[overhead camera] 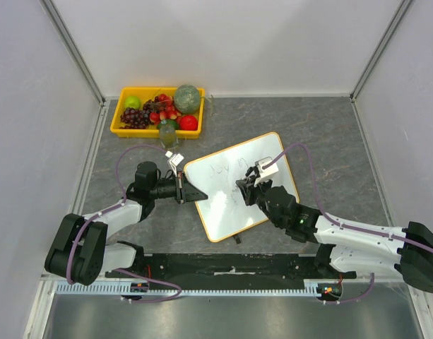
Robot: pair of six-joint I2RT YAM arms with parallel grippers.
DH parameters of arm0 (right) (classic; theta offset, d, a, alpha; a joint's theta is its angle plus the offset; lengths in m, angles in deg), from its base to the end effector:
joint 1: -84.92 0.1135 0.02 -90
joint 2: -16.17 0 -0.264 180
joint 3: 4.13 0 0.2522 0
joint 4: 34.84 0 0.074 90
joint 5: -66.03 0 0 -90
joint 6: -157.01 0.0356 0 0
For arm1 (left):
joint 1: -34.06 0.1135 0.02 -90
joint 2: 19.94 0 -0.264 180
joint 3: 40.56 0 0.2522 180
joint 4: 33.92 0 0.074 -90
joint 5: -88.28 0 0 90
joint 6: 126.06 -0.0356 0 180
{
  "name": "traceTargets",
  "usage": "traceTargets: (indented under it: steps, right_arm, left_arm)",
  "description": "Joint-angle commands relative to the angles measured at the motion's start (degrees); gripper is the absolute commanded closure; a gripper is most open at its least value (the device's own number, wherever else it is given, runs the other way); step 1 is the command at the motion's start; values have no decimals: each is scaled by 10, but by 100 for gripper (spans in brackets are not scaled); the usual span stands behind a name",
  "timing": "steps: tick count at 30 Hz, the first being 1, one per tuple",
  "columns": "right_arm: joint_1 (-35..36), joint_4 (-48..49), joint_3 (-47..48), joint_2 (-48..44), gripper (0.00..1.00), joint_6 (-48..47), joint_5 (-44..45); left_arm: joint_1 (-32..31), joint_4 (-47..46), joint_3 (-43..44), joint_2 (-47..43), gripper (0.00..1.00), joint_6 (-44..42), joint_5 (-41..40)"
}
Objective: Write a sentence on the whiteboard
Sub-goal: Write on the whiteboard with the whiteboard marker without the cap.
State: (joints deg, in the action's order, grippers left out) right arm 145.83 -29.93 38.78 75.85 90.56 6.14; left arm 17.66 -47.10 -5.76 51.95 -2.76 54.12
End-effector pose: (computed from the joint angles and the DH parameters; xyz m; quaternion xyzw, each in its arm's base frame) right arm 0.1278 0.1930 0.2471 -0.0850 0.7627 0.2597 0.5862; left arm 0.2076 -0.0918 0.1742 0.1437 0.7702 -0.5586 0.2723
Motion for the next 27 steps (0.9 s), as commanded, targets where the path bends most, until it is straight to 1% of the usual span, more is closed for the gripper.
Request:
traceTargets:
  steps: [1, 3, 6, 13, 18, 27]
  right_arm:
    - [-1, -35, -4, 10, 100, -13, 29]
    - [0, -36, -3, 7, 100, -16, 30]
    - [0, -32, -2, -21, 100, -13, 22]
    - [0, -60, 19, -72, 100, -18, 12]
    - [0, -61, 13, -60, 100, -18, 8]
    - [0, -27, -6, -35, 100, -3, 8]
  left_arm:
    - [11, 15, -9, 10, 98, -70, -71]
    - [12, 14, -9, 11, 98, -70, -70]
    - [10, 15, -8, 11, 98, -70, -71]
    - [11, 14, -7, 13, 98, -69, -70]
    - [11, 15, -9, 12, 98, -69, -70]
    - [11, 14, -9, 13, 98, -69, -68]
